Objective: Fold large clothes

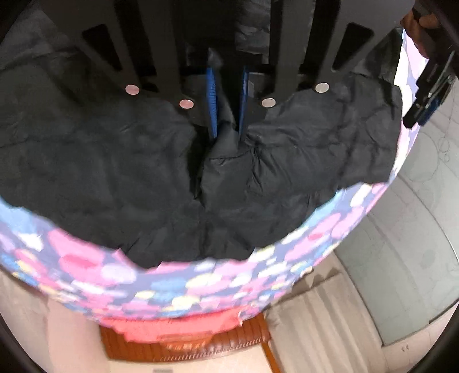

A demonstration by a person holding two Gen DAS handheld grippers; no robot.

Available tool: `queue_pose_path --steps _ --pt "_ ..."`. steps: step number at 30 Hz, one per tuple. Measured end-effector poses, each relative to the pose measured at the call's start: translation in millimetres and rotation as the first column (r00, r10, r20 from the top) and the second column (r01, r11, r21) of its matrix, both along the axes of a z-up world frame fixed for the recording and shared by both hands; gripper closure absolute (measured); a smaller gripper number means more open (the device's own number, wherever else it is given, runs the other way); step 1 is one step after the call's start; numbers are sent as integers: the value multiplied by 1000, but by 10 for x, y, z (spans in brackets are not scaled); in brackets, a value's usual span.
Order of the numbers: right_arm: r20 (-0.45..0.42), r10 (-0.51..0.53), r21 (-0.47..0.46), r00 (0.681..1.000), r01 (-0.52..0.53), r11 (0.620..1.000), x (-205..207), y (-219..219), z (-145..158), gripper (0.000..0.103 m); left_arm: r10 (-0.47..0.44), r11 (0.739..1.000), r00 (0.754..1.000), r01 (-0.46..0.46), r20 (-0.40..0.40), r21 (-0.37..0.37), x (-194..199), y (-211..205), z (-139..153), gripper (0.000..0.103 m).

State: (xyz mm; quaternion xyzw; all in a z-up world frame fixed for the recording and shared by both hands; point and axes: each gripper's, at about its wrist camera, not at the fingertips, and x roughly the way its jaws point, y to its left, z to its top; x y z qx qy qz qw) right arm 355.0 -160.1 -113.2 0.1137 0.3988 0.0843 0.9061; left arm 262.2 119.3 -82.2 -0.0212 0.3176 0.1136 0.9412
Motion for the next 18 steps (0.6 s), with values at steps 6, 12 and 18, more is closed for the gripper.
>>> queue_pose_path --steps 6,12,18 --pt "97 -138 -125 986 149 981 -191 -645 297 90 1 1000 1000 -1 10 -26 29 64 58 32" --pt "31 -255 -222 967 255 941 -188 -1313 41 90 -45 998 999 44 -9 -44 152 -92 28 32" --pt "-38 -282 -170 959 272 947 -224 -1462 -41 73 -118 993 992 116 -51 -35 381 -333 -42 32"
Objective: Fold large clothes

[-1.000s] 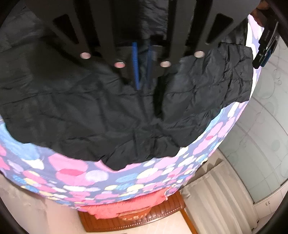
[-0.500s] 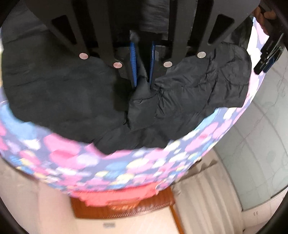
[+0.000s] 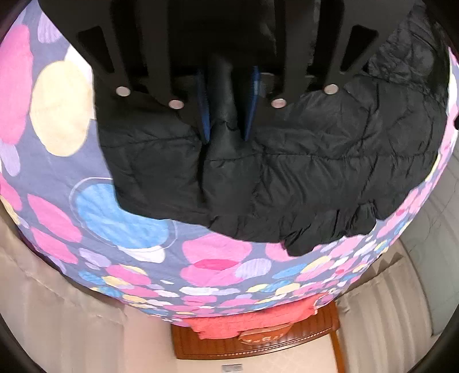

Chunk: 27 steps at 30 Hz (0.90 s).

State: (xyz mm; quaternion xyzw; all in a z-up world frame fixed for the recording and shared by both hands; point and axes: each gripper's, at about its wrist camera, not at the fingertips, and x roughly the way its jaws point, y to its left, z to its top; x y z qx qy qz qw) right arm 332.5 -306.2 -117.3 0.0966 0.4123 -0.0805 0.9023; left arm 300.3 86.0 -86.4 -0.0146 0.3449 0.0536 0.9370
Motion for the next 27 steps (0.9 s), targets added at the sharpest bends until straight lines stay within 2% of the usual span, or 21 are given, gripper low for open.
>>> queue_pose_path --steps 3,7,10,12,13,15,16,20,22,25,27 --pt "80 -46 -53 996 50 997 -94 19 237 63 -23 1000 1000 23 -9 17 187 -97 -2 32" --pt "111 55 42 992 -60 997 146 304 356 63 -53 998 999 53 -7 38 454 -275 -15 32" --pt "124 123 49 985 -130 990 452 592 312 63 -64 996 998 66 -26 56 702 -424 -97 32" --pt "105 149 45 983 -154 987 630 740 232 63 -55 996 996 60 -64 67 902 -502 -217 31" --pt "67 158 22 985 -160 987 757 828 125 63 -56 996 995 62 -83 71 960 -511 -268 31" --pt "-28 167 -13 985 -168 986 931 907 -140 63 -68 990 983 89 -172 112 1129 -592 -492 28" --pt "-32 178 -17 984 -178 984 964 912 -248 63 -83 987 978 107 -190 120 1179 -621 -598 27" --pt "-25 170 -22 985 -171 985 865 934 -149 64 -67 987 980 93 -188 133 1138 -618 -542 27" --pt "-1 166 -23 986 -166 986 709 909 -35 63 -51 991 981 73 -185 110 1011 -564 -431 27" --pt "59 151 -81 987 -146 986 371 872 118 61 -60 998 993 61 -106 -2 705 -498 -209 27" --pt "16 126 -119 992 -123 985 294 850 12 61 -108 992 990 102 -89 -76 580 -579 -189 27"
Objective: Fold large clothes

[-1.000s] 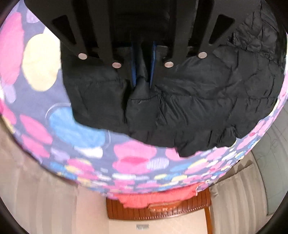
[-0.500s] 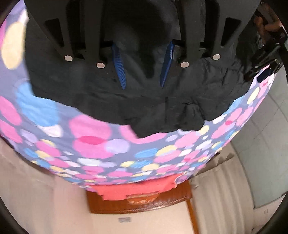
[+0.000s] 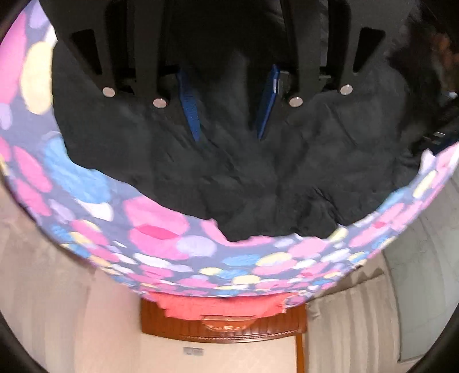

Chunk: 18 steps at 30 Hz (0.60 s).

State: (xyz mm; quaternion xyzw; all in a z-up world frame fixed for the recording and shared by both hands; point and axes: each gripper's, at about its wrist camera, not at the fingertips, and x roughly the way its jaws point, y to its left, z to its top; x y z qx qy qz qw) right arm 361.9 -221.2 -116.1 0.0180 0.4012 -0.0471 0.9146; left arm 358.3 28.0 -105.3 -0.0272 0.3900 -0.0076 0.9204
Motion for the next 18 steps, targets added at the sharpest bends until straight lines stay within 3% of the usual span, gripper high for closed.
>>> queue_pose_path --steps 2,3,5,8,11,13,16,18 --pt "-63 11 25 998 -9 1000 80 -52 -257 60 -76 997 994 77 -81 3 69 -198 -210 27" --pt "-50 14 33 999 -12 999 85 -74 -278 60 -87 994 989 95 -119 60 117 -296 -346 27" --pt "-56 3 61 998 0 998 40 -126 -168 60 -72 995 992 79 -105 67 87 -303 -317 28" --pt "-21 -75 35 997 76 996 -152 -275 -39 60 -33 999 997 34 -66 6 -11 -136 -164 29" --pt "-58 -84 67 995 88 994 -179 -464 -292 60 69 996 996 -66 -49 68 -9 74 -202 29" --pt "-45 -55 66 997 58 996 -170 -453 -313 59 19 998 991 -11 -135 63 89 140 -397 28" --pt "-43 -52 132 998 57 990 -355 -525 -133 58 13 997 995 -5 -100 80 -55 159 -249 28" --pt "-23 -61 162 998 64 985 -615 -592 -44 45 0 999 998 4 -64 49 -321 249 -104 28"
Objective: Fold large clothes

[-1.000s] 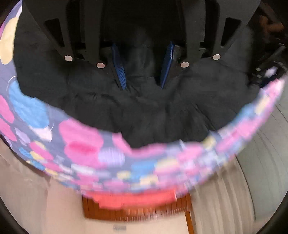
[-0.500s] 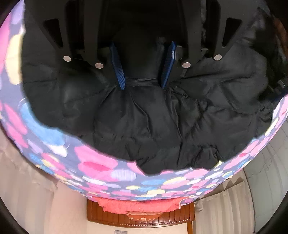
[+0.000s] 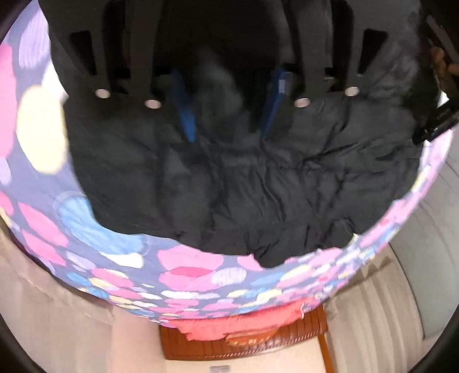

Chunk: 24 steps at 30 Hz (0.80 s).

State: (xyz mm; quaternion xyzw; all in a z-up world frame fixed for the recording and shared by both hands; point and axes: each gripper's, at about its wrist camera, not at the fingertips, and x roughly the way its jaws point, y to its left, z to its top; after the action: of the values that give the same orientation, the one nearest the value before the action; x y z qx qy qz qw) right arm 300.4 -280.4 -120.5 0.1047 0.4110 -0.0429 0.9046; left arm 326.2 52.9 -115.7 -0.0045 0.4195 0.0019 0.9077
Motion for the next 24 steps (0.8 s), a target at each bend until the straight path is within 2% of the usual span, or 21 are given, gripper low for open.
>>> queue_pose_path --steps 3,8,13,17,20,22,24 --pt "12 -23 -23 1000 23 999 -481 -125 84 36 12 1000 1000 -12 25 11 -403 170 102 24" --pt "-35 -120 -25 992 119 993 -1301 -602 61 35 59 998 998 -59 4 -23 -1213 673 131 21" --pt "-99 -229 -3 968 230 973 -2099 -1041 -98 34 121 976 991 -130 -60 -173 -1874 1138 28 20" --pt "-127 -227 86 965 239 967 -2466 -1160 -246 34 133 924 983 -170 -129 -342 -2248 1321 -102 20" --pt "-134 -224 155 965 243 957 -2620 -1143 -362 34 113 895 977 -178 -179 -409 -2374 1293 -254 20" --pt "-134 -213 204 968 237 950 -2680 -1100 -440 34 114 899 982 -167 -154 -404 -2432 1257 -272 20" --pt "-121 -211 202 970 232 952 -2682 -1055 -451 34 113 902 981 -167 -155 -398 -2431 1223 -270 20"
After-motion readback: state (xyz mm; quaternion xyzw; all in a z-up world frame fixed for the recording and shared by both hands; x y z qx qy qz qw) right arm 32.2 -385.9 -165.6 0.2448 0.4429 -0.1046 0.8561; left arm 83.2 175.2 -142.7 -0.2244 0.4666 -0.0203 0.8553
